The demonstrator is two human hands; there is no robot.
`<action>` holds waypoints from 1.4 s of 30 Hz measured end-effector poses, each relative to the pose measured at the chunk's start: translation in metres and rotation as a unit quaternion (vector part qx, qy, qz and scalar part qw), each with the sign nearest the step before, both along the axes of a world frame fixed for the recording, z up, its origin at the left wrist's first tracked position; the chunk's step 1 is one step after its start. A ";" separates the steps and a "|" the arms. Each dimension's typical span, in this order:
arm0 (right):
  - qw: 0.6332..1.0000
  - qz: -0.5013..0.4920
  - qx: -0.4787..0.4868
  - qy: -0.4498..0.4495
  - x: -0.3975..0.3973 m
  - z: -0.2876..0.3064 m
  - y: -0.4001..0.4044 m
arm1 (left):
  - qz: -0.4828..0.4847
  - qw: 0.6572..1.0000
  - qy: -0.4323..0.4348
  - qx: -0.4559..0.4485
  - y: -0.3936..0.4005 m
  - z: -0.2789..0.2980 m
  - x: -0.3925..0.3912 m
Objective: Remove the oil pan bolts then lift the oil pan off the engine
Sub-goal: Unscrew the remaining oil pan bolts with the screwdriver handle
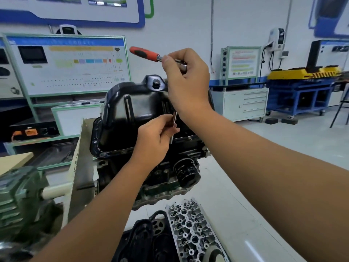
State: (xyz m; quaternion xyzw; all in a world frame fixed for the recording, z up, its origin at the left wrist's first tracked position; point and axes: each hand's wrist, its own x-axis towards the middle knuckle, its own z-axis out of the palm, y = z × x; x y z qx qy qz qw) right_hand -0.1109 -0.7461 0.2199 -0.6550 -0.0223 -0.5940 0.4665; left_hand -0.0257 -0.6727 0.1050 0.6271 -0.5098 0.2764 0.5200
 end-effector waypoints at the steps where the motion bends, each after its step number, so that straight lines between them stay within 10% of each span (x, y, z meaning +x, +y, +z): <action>1: 1.000 -0.004 -0.005 -0.009 0.001 -0.001 0.000 | -0.010 1.000 0.006 0.003 0.000 0.000 0.000; 10: 0.998 0.013 -0.053 -0.006 0.002 0.001 0.000 | -0.064 0.994 0.088 0.023 0.001 -0.004 0.005; 18: 0.956 0.046 -0.135 0.255 -0.035 0.056 -0.010 | -0.026 0.998 0.031 0.054 0.004 -0.003 -0.001; 24: 0.909 -0.028 -0.217 0.354 -0.038 0.062 -0.011 | 0.228 0.926 -0.294 0.071 0.032 0.040 -0.008; 33: 0.912 -0.136 -0.177 0.345 -0.018 0.060 -0.021 | 0.026 0.931 -0.076 0.355 0.018 0.142 -0.010; 42: 0.894 -0.065 -0.291 0.335 -0.020 0.065 -0.014 | -0.089 0.949 0.007 0.303 0.014 0.130 0.011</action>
